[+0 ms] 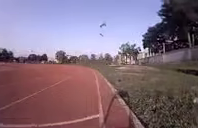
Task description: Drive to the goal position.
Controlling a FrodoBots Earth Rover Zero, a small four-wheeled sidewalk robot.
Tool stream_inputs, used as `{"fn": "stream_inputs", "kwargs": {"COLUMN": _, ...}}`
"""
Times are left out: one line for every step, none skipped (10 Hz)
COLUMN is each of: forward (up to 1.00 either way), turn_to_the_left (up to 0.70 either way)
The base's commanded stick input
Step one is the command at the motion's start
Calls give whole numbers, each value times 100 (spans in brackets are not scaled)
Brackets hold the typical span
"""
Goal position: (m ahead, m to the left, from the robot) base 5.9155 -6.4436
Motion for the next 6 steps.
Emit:
{"fn": "stream_inputs", "kwargs": {"forward": 70, "turn_to_the_left": 14}}
{"fn": "stream_inputs", "kwargs": {"forward": 70, "turn_to_the_left": 14}}
{"fn": "stream_inputs", "kwargs": {"forward": 70, "turn_to_the_left": 14}}
{"fn": "stream_inputs", "kwargs": {"forward": 70, "turn_to_the_left": 14}}
{"fn": "stream_inputs", "kwargs": {"forward": 70, "turn_to_the_left": 14}}
{"fn": "stream_inputs", "kwargs": {"forward": 70, "turn_to_the_left": 14}}
